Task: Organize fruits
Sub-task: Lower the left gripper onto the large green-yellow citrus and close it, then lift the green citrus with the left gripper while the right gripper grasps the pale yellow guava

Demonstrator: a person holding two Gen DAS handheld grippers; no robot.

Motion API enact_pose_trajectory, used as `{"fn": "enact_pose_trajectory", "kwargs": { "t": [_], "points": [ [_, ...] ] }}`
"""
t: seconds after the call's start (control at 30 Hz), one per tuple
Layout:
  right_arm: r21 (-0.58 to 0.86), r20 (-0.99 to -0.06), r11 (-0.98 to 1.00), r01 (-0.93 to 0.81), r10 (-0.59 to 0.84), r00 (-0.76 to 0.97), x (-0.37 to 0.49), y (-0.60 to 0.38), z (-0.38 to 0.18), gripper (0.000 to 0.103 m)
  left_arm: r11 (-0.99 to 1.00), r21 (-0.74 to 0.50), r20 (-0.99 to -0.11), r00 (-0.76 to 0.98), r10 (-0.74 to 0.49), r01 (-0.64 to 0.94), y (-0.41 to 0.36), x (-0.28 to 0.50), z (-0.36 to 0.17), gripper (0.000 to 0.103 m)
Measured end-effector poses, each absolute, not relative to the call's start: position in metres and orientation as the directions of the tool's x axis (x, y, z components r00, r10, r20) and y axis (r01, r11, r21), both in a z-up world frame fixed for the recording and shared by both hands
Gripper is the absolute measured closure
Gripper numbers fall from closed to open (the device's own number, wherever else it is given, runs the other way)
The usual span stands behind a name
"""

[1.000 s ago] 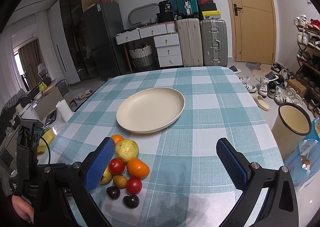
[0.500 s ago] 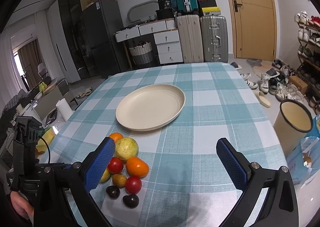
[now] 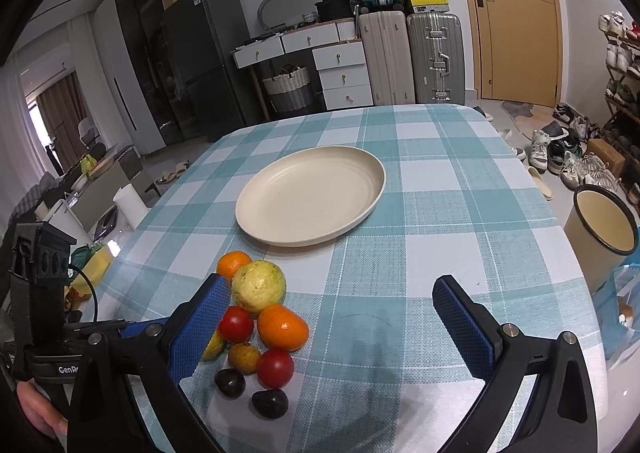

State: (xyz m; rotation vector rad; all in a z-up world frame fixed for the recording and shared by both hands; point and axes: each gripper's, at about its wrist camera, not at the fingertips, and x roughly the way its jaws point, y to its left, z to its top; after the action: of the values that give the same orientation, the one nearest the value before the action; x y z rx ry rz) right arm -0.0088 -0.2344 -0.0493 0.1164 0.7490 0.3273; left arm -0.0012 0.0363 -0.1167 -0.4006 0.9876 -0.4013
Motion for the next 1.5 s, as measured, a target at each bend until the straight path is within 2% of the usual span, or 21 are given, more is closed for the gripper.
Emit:
{"fn": "enact_pose_trajectory", "kwargs": {
  "t": [0.13, 0.2, 0.27, 0.63, 0.83, 1.37, 1.5],
  "points": [
    [0.221, -0.649, 0.943, -0.249, 0.333, 0.684, -0.009, -0.234, -0.05, 0.0, 0.859, -0.495, -0.717, 0.496, -0.489, 0.132, 0.033, 0.003, -0.117, 0.067],
    [0.219, -0.65, 0.943, -0.251, 0.333, 0.683, -0.009, -0.234, -0.05, 0.0, 0.867, -0.485, -0.733, 0.486, -0.476, 0.116, 0.03, 0.007, -0.119, 0.058],
    [0.219, -0.651, 0.943, -0.249, 0.332, 0.683, -0.008, -0.234, -0.051, 0.0, 0.86, -0.497, -0.737, 0.468, -0.488, 0.114, 0.027, 0.01, -0.123, 0.056],
    [0.245, -0.654, 0.937, -0.247, 0.348, 0.671, -0.007, -0.24, -0.059, 0.0, 0.869, -0.48, -0.74, 0.474, -0.476, 0.123, 0.022, 0.015, -0.127, 0.057],
    [0.274, -0.658, 0.922, -0.275, 0.388, 0.645, 0.0, -0.233, -0.063, 0.0, 0.85, -0.514, -0.722, 0.477, -0.501, 0.114, 0.036, 0.011, -0.122, 0.057],
    [0.376, -0.691, 0.864, -0.335, 0.502, 0.52, 0.043, -0.207, -0.088, 0.0, 0.823, -0.553, -0.651, 0.549, -0.524, 0.13, 0.074, 0.011, -0.078, 0.057],
    [0.421, -0.694, 0.844, -0.332, 0.535, 0.481, 0.056, -0.203, -0.097, 0.008, 0.815, -0.567, -0.649, 0.547, -0.53, 0.117, 0.08, 0.018, -0.078, 0.057]
  ]
}}
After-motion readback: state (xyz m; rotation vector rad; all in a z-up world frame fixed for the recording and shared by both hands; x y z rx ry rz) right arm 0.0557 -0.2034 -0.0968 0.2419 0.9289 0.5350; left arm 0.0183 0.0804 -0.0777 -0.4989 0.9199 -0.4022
